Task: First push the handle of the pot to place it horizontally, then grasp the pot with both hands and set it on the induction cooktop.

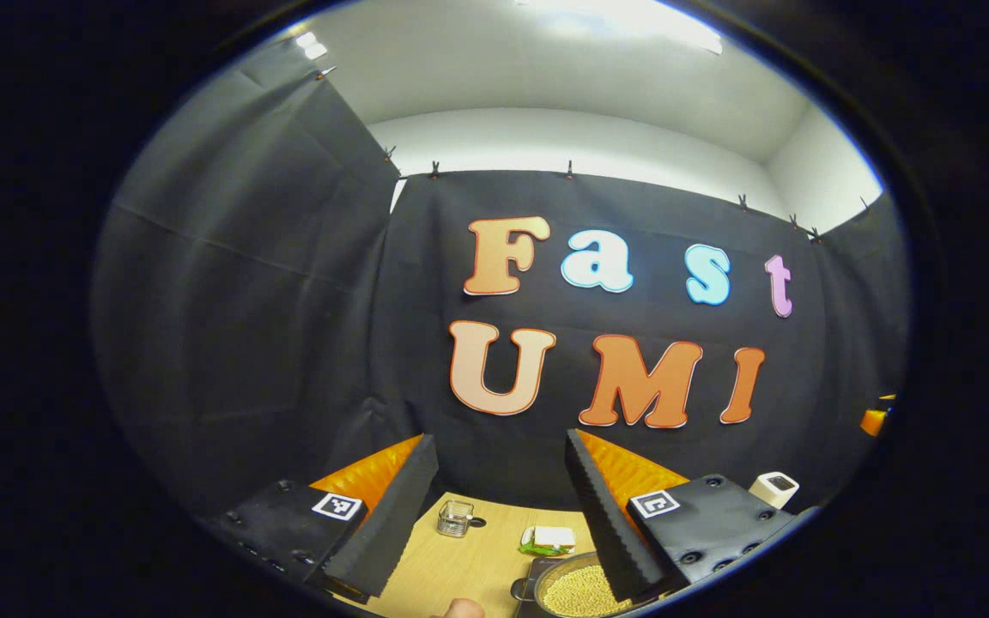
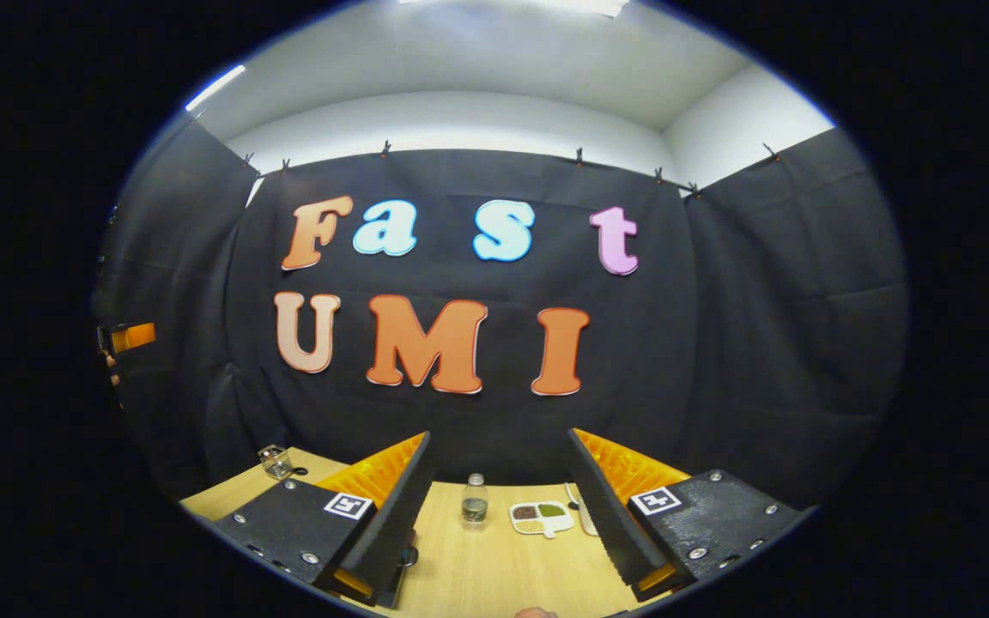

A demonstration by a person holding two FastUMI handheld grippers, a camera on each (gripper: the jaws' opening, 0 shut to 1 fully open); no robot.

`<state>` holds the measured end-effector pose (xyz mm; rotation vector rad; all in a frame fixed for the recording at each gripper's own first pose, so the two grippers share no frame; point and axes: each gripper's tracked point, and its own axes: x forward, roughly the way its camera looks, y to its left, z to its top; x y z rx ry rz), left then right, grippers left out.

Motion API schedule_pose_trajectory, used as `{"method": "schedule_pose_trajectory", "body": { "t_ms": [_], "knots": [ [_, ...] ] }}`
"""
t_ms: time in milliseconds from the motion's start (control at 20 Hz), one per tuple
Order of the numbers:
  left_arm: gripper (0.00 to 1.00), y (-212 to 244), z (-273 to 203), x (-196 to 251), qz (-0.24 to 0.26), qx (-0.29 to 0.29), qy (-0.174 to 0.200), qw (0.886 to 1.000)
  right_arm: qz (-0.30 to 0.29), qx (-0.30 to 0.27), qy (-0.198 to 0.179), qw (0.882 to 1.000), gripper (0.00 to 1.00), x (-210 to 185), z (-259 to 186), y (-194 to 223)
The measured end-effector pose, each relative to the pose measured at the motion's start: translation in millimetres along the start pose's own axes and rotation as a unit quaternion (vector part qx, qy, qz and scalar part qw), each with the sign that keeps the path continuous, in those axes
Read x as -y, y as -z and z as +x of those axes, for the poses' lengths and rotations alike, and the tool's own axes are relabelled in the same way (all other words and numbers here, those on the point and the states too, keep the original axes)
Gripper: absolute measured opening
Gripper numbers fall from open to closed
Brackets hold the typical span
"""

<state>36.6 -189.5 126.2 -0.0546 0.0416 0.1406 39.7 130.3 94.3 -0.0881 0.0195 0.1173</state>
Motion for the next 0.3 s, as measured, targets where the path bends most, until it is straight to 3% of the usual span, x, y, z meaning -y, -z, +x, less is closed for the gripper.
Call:
{"method": "schedule_pose_trajectory", "body": {
  "t_ms": [300],
  "knots": [
    [0.98, 0.4, 2.6, 1.5, 0.0, -0.003, -0.004, 1.0, 0.033, 0.0, 0.037, 0.999, 0.94, 35.8, -10.9, -2.1]
  ]
}}
